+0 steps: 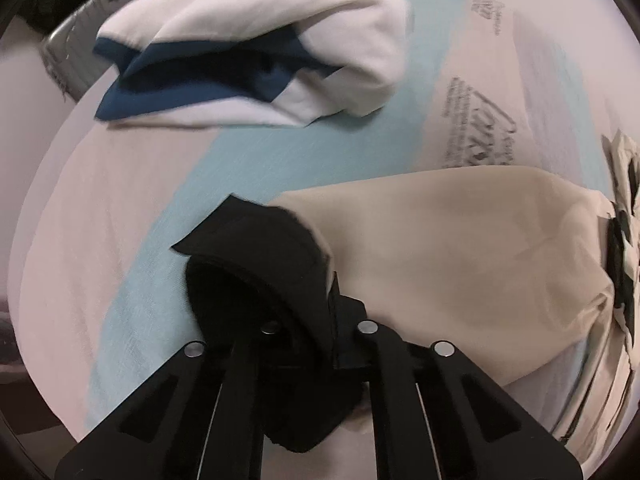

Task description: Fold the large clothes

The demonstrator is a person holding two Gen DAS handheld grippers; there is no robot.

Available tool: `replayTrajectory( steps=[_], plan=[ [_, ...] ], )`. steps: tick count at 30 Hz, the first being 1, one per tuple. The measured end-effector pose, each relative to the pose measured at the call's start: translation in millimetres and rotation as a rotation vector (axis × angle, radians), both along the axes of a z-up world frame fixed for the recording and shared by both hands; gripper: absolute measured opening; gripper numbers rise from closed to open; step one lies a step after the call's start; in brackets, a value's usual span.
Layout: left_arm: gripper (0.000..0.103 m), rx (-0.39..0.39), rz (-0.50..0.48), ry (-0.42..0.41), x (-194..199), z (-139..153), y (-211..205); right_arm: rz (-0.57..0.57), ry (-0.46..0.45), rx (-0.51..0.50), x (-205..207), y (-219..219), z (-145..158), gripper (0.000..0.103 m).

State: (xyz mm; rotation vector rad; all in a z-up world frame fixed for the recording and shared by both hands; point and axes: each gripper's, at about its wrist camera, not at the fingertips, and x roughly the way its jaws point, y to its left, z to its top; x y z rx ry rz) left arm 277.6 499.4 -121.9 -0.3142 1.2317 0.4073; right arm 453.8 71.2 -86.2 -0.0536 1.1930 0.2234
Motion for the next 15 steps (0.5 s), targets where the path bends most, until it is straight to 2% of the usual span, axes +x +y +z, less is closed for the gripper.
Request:
replayTrajectory(
  steps=[8, 15],
  plan=[
    [0.003, -0.001, -0.008, -0.039, 13, 26, -27, -0.038, -0.007, 0.005, -2, -22, 0, 0.089],
    [0.003, 0.019, -0.044, -0.037, 32, 42, -68, -0.08, -0.026, 0.013, -5, -48, 3, 0.095]
  ],
)
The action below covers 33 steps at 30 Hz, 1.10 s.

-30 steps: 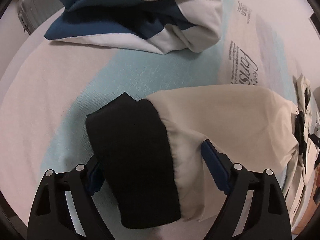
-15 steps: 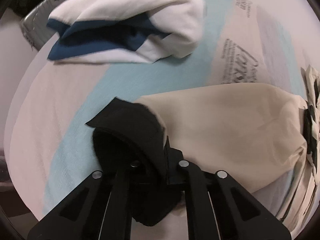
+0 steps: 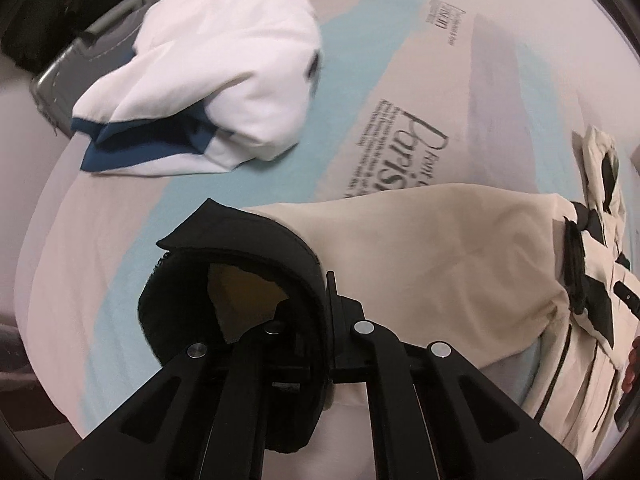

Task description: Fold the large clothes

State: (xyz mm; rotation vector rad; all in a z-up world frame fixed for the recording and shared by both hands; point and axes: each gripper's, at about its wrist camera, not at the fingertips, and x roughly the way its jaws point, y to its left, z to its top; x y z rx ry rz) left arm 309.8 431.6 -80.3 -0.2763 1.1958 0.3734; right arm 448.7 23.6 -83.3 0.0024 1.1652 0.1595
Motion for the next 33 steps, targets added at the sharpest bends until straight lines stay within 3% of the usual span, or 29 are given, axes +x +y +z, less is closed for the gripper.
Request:
replayTrajectory(
  steps=[12, 33],
  plan=[
    [0.003, 0.002, -0.088, -0.057, 33, 38, -78, -0.015, -0.065, -0.087, -5, -44, 11, 0.096],
    [0.003, 0.062, -0.276, -0.125, 99, 72, -254, -0.089, -0.096, -0.091, 0, -158, 27, 0.096]
  ],
)
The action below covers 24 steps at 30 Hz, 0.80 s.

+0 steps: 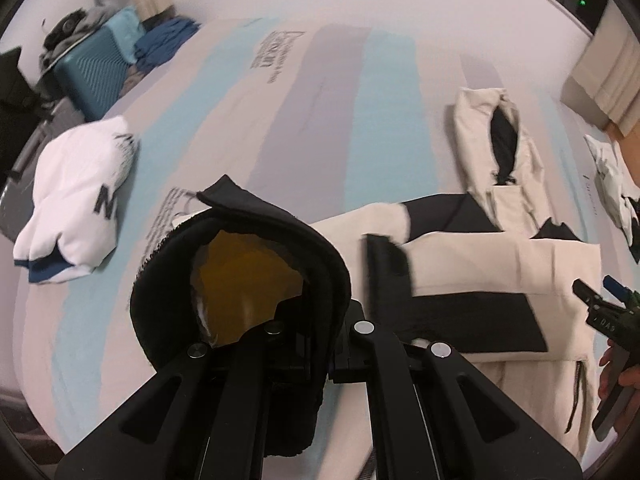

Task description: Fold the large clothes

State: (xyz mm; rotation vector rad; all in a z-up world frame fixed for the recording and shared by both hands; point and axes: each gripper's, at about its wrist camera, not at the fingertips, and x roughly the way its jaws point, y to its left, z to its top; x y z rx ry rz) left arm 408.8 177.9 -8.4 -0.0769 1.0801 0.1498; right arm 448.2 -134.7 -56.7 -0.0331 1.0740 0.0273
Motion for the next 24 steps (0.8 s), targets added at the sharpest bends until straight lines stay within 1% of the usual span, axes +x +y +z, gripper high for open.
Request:
replayTrajectory(
  steps=[3, 6, 12, 18, 19, 24],
  plan=[
    [0.003, 0.003, -0.02, -0.007, 9, 1, -24, 0.009, -0.005, -0.012, -1, -14, 1, 0.096],
    [0.003, 0.002, -0.046, -0.008, 21, -2, -56, 0.008, -0.008, -0.023, -3, -34, 2, 0.096],
    [0.003, 0.009, -0.1, -0.005, 38, -9, -109, -0.025, -0.009, -0.015, -4, -72, 1, 0.096],
    [0.003, 0.012, -0.143, -0.012, 46, -11, -156, -0.035, -0.011, -0.017, -3, -104, -1, 0.096],
    [0.003, 0.021, -0.164, -0.022, 47, -10, -172, -0.042, -0.01, -0.013, -3, -112, -2, 0.096],
    [0.003, -0.008, -0.216, -0.031, 54, -9, -226, -0.062, -0.009, -0.002, -2, -141, -3, 0.096]
  ],
)
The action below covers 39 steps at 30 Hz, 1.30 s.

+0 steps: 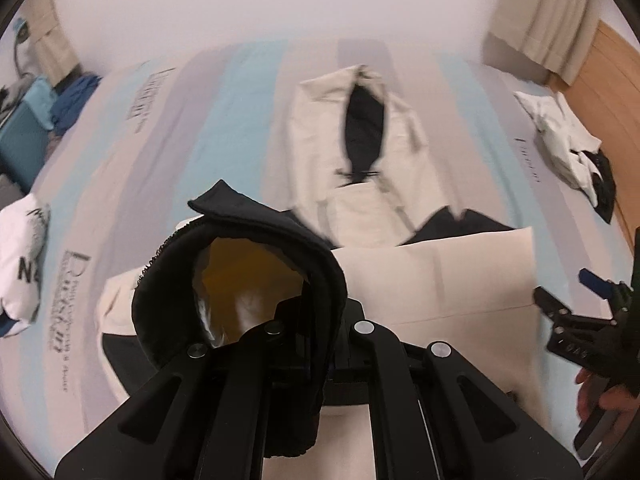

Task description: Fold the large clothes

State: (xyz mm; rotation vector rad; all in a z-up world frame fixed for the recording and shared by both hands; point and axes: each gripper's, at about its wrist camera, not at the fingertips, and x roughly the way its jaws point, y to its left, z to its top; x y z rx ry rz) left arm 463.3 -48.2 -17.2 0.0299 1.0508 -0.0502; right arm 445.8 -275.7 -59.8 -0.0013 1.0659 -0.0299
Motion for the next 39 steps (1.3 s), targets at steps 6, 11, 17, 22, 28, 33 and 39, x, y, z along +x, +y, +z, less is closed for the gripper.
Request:
replayTrajectory(
  steps=[6, 11, 17, 22, 28, 33, 39],
  plan=[
    [0.003, -0.031, -0.06, 0.007, 10, -8, -64, -0.034, 0.004, 0.007, -3, -35, -3, 0.096],
    [0.003, -0.013, -0.093, 0.024, 13, -24, -100, -0.069, 0.018, 0.02, -8, -62, -12, 0.096],
    [0.003, 0.018, -0.126, 0.063, 16, -49, -133, -0.095, 0.027, 0.026, -15, -89, -20, 0.096],
    [0.004, 0.035, -0.147, 0.087, 14, -66, -157, -0.123, 0.031, 0.033, -22, -112, -25, 0.096],
    [0.004, 0.055, -0.178, 0.124, 15, -92, -183, -0.128, 0.034, 0.028, -30, -133, -28, 0.096],
    [0.004, 0.078, -0.17, 0.133, 17, -107, -199, -0.126, 0.044, 0.025, -33, -145, -33, 0.095],
    [0.005, 0.114, -0.166, 0.139, 17, -122, -216, -0.128, 0.048, 0.037, -36, -161, -40, 0.095]
  ],
)
